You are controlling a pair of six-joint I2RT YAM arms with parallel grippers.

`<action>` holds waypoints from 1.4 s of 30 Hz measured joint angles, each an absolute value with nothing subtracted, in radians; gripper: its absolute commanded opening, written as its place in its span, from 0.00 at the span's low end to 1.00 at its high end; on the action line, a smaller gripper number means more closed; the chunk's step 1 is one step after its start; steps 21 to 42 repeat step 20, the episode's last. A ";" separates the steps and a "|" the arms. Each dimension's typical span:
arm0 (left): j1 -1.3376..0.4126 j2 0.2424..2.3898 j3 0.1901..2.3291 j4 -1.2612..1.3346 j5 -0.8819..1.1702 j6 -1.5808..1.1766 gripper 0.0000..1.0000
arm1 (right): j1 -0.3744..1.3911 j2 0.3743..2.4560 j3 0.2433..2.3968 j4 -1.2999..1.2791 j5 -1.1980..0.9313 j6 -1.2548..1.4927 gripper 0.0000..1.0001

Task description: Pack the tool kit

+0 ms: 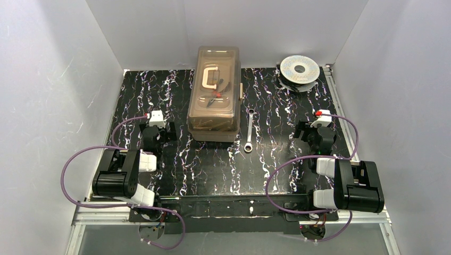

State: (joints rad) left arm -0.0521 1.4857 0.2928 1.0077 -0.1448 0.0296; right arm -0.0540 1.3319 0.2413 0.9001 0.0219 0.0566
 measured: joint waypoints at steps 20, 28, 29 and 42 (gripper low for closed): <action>-0.060 1.492 0.283 1.018 -0.129 0.012 0.98 | -0.054 1.332 0.241 0.900 0.021 0.057 0.90; -0.060 1.492 0.283 1.018 -0.129 0.012 0.98 | -0.054 1.332 0.241 0.900 0.021 0.057 0.90; -0.060 1.492 0.283 1.018 -0.129 0.012 0.98 | -0.054 1.332 0.241 0.900 0.021 0.057 0.90; -0.060 1.492 0.283 1.018 -0.129 0.012 0.98 | -0.054 1.332 0.241 0.900 0.021 0.057 0.90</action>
